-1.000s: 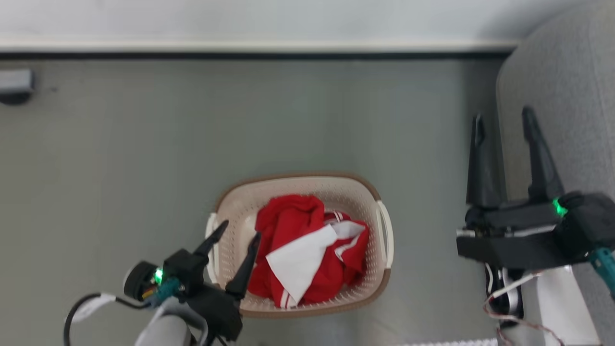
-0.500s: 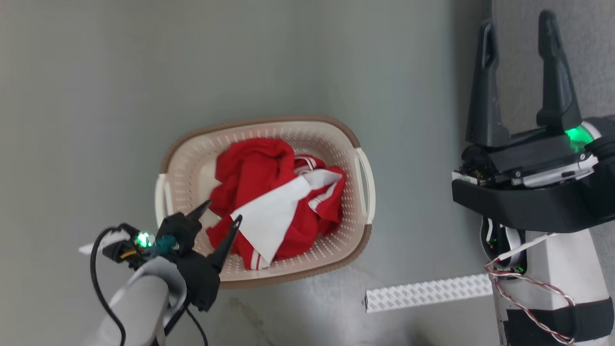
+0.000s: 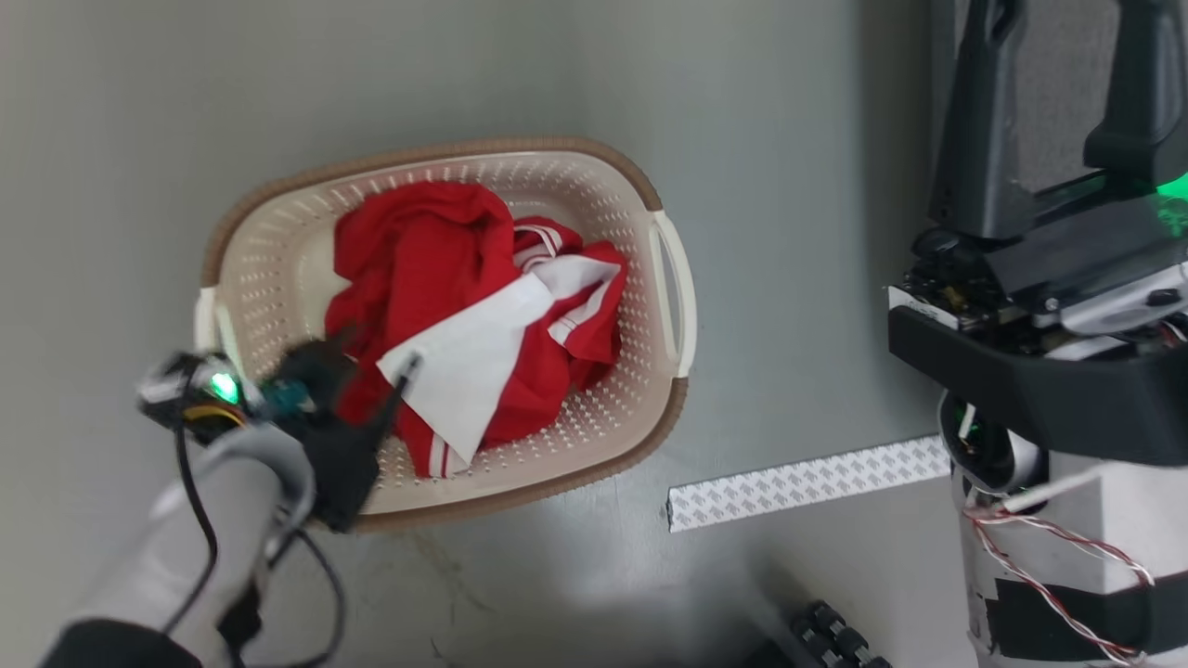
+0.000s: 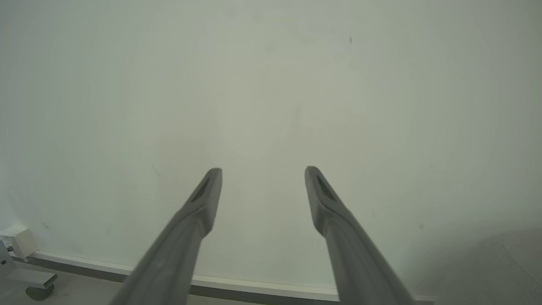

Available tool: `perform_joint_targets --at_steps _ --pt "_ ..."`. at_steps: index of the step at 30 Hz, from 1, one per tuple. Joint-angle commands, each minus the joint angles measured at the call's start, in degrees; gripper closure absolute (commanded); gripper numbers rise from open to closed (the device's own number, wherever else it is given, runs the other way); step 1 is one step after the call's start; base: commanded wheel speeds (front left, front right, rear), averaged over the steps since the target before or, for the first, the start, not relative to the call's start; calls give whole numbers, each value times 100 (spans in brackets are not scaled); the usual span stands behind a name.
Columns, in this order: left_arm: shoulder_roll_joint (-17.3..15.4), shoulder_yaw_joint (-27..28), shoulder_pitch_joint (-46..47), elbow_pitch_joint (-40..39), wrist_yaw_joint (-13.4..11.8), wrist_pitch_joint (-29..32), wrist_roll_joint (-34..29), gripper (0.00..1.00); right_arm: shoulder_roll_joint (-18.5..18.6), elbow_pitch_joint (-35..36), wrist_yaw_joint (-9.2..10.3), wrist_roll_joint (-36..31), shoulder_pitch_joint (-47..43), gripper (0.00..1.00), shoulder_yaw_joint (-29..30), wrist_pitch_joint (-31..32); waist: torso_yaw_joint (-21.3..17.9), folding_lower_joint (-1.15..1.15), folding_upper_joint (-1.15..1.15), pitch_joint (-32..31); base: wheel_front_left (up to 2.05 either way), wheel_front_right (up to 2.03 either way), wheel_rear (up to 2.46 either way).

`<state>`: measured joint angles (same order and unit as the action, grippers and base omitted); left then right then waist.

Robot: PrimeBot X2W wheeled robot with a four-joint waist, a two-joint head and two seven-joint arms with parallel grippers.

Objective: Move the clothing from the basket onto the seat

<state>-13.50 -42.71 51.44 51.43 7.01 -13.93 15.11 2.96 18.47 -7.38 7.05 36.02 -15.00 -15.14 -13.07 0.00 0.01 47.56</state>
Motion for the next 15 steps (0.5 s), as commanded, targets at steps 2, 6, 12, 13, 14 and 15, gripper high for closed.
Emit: perform_joint_targets --at_steps 2,6,12,13,14,15 --pt "41 -67 106 186 62 58 -33 0 -12 123 -21 75 106 0 -31 -15 -184 0 -1 268 0 0 0" --pt "180 -71 190 433 47 94 28 0 -13 268 -21 119 112 0 -108 -15 -239 0 -1 372 0 0 0" --pt "245 -322 538 616 30 224 -51 0 -11 329 -21 185 74 0 -125 -15 -315 0 -1 498 0 0 0" --pt "249 -338 556 651 32 235 -31 0 -9 323 -21 199 60 0 -121 -15 -322 0 -1 505 0 0 0" --pt "239 -345 576 693 34 260 -8 0 -10 318 -21 209 40 0 -123 -15 -331 0 -1 511 0 0 0" --pt "235 -357 604 735 34 286 -9 0 -10 316 -21 226 28 0 -127 -15 -341 0 -1 515 0 0 0"
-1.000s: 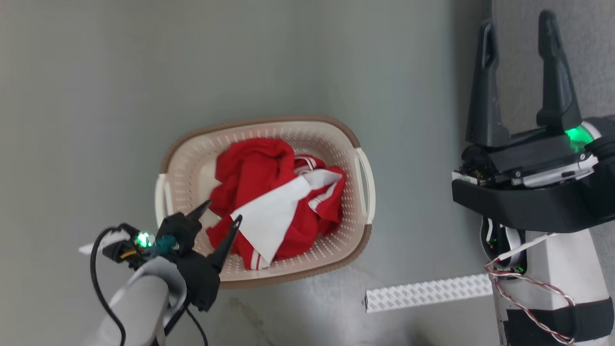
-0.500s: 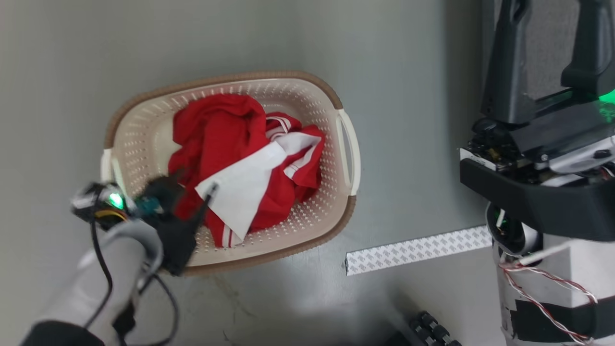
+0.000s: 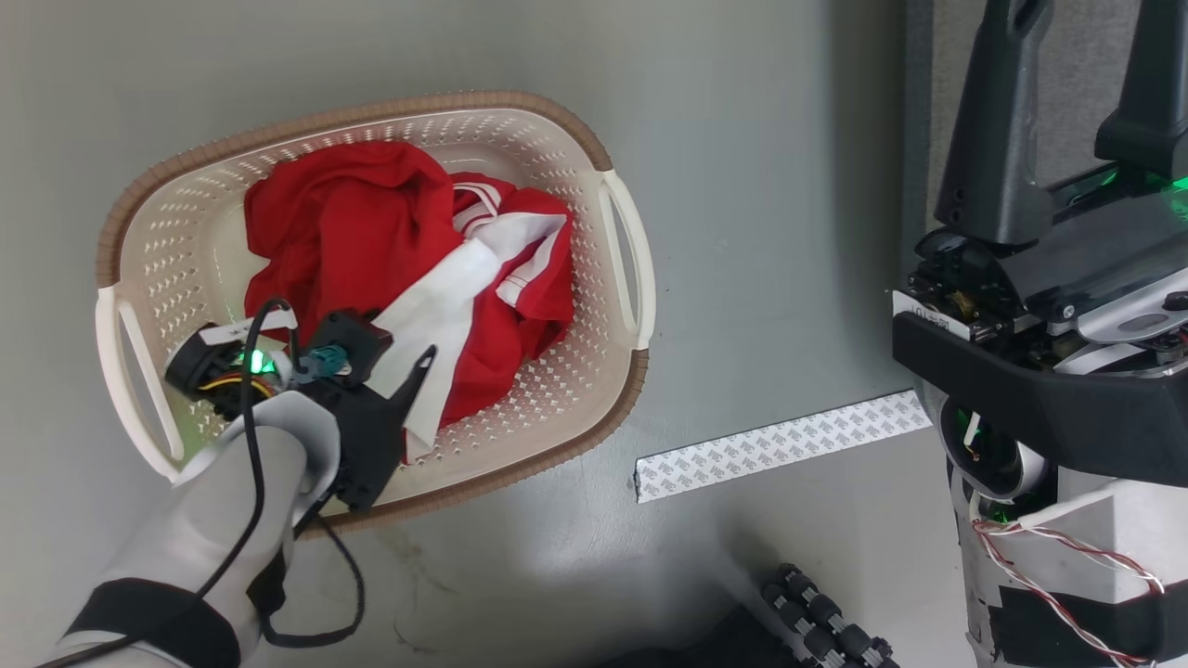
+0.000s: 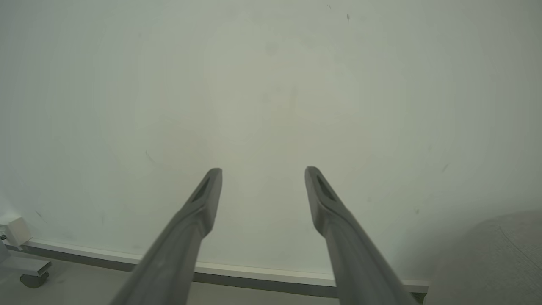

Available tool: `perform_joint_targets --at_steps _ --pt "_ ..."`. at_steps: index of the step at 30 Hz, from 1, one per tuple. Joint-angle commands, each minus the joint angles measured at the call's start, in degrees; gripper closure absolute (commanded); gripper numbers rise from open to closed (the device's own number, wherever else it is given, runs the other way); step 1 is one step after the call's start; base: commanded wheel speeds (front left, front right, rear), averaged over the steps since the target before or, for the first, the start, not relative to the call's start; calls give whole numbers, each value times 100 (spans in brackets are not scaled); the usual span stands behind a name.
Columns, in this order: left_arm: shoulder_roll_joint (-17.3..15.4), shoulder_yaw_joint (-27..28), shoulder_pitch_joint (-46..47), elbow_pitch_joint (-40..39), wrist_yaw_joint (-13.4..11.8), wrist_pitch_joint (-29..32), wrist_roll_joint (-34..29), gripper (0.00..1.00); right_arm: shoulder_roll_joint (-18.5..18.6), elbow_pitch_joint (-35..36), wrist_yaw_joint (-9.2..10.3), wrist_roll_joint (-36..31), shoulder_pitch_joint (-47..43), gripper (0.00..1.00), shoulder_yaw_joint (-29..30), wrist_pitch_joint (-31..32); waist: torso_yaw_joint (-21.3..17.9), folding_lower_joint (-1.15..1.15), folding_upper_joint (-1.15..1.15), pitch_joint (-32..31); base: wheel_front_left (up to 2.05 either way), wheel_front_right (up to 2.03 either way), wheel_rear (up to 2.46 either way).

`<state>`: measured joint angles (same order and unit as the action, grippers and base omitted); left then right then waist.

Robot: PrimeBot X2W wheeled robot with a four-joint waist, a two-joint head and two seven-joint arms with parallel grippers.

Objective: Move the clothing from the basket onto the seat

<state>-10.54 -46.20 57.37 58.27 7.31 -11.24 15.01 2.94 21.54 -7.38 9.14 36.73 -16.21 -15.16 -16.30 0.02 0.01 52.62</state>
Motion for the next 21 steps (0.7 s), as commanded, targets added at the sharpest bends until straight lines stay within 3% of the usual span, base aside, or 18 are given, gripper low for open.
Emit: perform_joint_targets --at_steps 1,9,13,14,21 --pt "-58 -23 32 81 5 36 -1 0 -7 0 -21 47 -58 0 -11 -14 -31 -2 -1 15 0 0 0" --pt "-1 -121 269 355 -373 109 -127 0 -6 -10 -21 226 -66 0 -78 -14 -173 -2 -1 142 0 0 0" --pt "29 -206 370 490 -360 186 -178 0 -8 -26 -21 241 -66 0 -103 -14 -227 -2 -1 194 0 0 0" --pt "81 -221 401 518 -365 148 -154 100 -7 -33 -21 242 -78 0 -86 -14 -229 -2 -1 195 0 0 0" --pt "176 -137 344 501 -379 -79 34 100 -7 -138 -21 157 -133 0 -24 -14 -106 -2 -1 30 0 0 0"
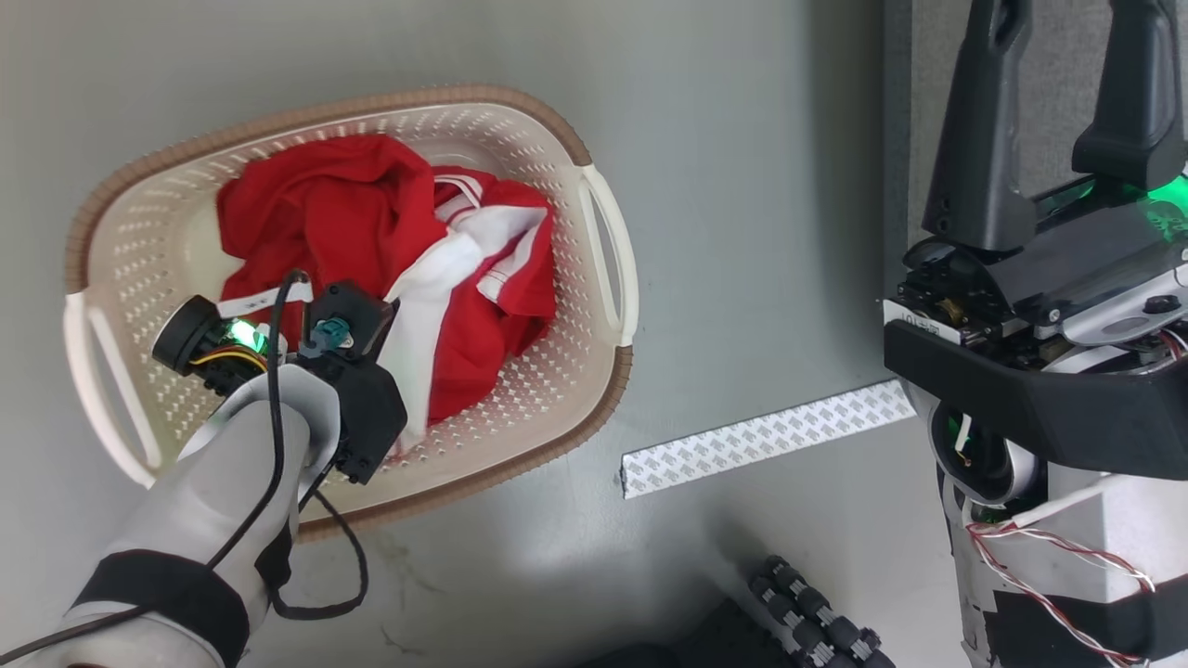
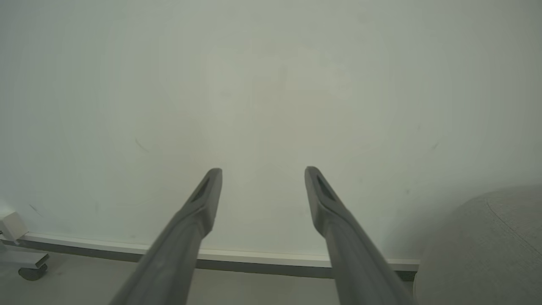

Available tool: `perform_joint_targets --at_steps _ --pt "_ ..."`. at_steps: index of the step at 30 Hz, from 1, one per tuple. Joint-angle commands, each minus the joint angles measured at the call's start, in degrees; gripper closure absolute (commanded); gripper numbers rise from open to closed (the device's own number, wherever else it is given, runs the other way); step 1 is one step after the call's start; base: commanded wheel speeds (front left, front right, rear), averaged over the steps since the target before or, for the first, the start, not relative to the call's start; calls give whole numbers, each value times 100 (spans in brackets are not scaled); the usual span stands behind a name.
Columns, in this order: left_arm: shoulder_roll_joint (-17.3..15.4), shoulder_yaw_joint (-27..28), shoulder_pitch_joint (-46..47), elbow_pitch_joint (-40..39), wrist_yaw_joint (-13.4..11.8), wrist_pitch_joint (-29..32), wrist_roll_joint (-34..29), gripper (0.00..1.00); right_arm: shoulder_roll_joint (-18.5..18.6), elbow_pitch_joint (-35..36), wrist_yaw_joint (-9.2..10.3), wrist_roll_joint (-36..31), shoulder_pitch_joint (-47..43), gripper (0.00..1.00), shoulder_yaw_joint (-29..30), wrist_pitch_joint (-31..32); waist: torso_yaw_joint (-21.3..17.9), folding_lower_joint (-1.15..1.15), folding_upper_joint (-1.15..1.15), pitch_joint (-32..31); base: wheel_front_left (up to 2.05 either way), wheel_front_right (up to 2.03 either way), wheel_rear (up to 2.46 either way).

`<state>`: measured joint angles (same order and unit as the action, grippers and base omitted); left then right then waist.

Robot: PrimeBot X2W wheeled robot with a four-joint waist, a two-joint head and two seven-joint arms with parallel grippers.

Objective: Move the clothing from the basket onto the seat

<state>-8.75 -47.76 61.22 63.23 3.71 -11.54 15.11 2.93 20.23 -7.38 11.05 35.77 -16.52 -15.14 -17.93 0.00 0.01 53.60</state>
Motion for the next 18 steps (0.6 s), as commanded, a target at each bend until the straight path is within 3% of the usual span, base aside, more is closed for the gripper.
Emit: perform_joint_targets --at_steps 1,10,18 --pt "7 37 -69 -50 -45 -112 57 100 -6 -28 -21 -49 -46 0 3 -15 85 0 -1 -113 0 0 0" --pt "-51 208 -584 -729 -262 -339 240 100 -4 -214 -21 -236 -233 0 44 -15 410 0 -1 -623 0 0 0" --pt "-302 678 -1572 -2261 -478 -371 553 100 -3 -513 -22 -536 -643 0 130 -15 819 0 -1 -1433 0 0 0"
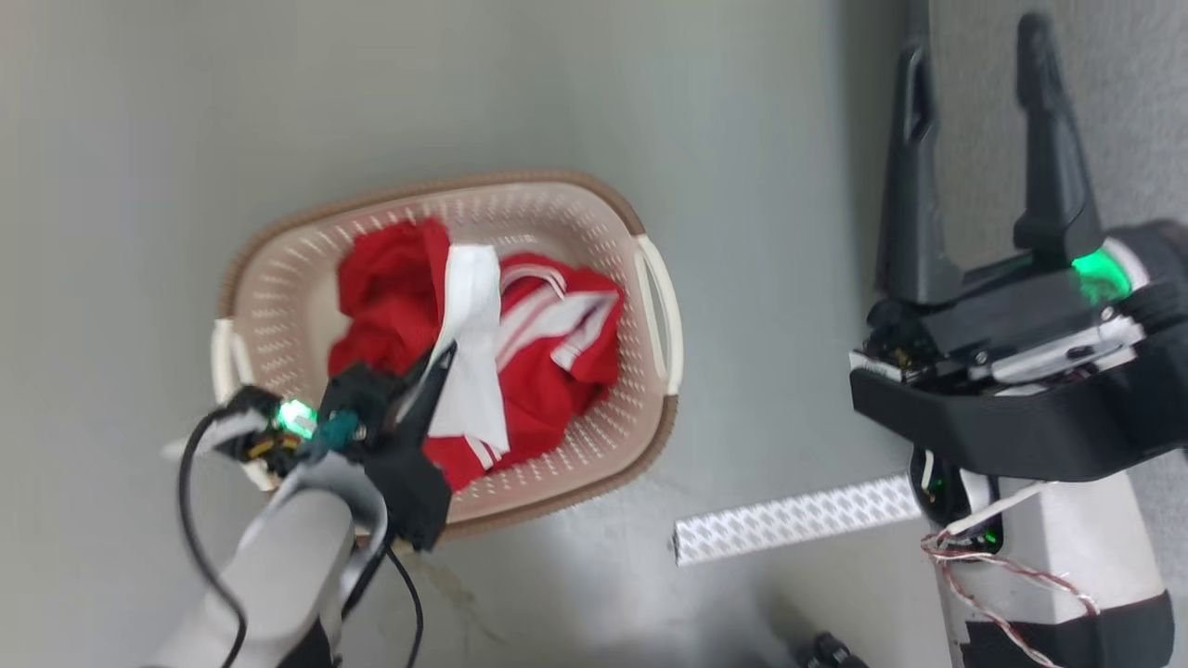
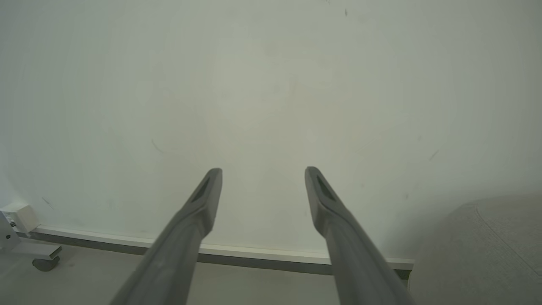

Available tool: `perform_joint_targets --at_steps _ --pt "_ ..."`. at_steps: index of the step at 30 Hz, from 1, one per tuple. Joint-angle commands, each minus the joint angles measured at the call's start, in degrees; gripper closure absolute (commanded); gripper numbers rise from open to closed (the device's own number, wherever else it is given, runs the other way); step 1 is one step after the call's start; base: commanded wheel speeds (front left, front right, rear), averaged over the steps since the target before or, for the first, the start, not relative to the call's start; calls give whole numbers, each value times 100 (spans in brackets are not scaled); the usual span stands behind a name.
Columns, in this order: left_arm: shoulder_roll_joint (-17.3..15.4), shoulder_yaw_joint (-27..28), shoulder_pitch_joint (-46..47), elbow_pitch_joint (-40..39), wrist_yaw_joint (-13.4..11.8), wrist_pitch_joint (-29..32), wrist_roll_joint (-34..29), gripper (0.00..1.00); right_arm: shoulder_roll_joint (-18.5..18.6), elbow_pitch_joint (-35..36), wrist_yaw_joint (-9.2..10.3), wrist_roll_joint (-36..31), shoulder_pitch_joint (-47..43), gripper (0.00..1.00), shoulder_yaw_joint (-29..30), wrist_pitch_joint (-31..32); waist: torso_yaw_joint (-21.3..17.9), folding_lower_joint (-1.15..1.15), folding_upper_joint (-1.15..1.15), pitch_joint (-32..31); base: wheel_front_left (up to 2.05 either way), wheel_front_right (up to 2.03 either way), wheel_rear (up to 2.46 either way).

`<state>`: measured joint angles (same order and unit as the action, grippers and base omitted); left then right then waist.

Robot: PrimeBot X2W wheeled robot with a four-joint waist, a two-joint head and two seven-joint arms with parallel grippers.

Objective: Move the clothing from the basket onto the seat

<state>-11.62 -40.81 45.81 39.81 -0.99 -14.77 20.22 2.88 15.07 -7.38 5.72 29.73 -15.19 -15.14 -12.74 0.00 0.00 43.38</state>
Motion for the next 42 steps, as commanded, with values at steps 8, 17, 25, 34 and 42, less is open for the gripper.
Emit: perform_joint_targets --at_steps 8,17,25,34,42 --pt "-61 350 -937 -1151 -41 -38 248 100 7 -293 -22 -223 -496 0 55 -15 608 0 0 -1174 0 0 0" --pt "1 821 -1668 -2298 -60 -39 292 100 161 -523 -22 -155 -954 0 119 -15 821 0 0 -2020 0 0 0" --pt "95 1166 -2137 -3122 -16 -39 248 100 195 -716 -22 7 -1674 0 203 -15 1032 0 0 -2855 0 0 0" --pt "274 1350 -2303 -3627 99 -39 275 100 315 -1092 -22 518 -2380 0 -98 -15 1106 0 0 -3729 0 0 0" --pt "459 1366 -2099 -3533 187 -40 398 100 475 -1316 -22 765 -2806 0 -577 -14 1062 0 0 -4282 0 0 0"
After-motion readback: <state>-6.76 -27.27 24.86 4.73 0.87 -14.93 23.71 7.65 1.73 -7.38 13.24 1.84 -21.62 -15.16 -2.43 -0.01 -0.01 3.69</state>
